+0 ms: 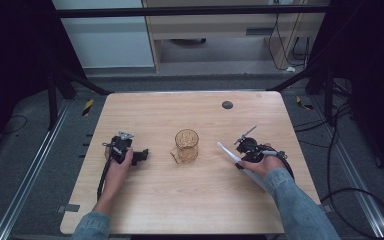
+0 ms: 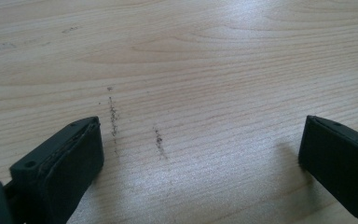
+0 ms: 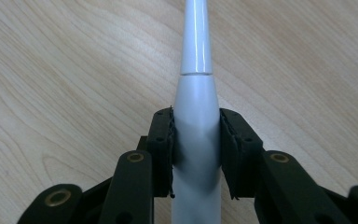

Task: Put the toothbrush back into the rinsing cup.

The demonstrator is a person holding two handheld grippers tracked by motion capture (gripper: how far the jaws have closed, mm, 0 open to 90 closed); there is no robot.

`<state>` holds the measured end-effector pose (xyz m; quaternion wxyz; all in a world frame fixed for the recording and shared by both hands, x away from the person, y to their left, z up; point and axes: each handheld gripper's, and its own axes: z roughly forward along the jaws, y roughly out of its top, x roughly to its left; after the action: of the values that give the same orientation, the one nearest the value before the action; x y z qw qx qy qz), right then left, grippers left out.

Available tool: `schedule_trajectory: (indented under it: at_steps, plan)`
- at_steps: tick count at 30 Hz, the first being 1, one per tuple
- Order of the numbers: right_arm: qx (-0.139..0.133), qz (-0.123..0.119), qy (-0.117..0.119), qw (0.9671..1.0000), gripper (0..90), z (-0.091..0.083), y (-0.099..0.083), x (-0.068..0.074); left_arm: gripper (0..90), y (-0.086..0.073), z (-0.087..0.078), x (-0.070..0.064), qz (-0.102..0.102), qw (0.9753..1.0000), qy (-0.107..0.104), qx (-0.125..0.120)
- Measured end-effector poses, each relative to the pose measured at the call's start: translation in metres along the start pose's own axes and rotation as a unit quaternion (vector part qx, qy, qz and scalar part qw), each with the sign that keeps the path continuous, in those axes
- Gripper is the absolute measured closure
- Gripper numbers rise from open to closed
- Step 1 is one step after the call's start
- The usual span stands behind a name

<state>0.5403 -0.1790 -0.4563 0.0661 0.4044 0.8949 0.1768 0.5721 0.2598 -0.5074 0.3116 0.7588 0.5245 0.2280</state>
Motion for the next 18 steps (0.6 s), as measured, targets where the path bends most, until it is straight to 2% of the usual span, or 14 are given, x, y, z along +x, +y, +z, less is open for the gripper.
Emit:
schedule_trajectory:
  at_steps: [11,18]
  plan:
    - [-0.038,0.02,-0.004,0.9991,67.0,-0.024,0.006,-0.01,0.0,0.0,0.0,0.0,0.0,1.0,0.0,0.0]
    - [-0.061,0.021,-0.008,0.9979,67.0,-0.037,0.012,-0.015,0.0,0.0,0.0,0.0,0.0,1.0,0.0,0.0]
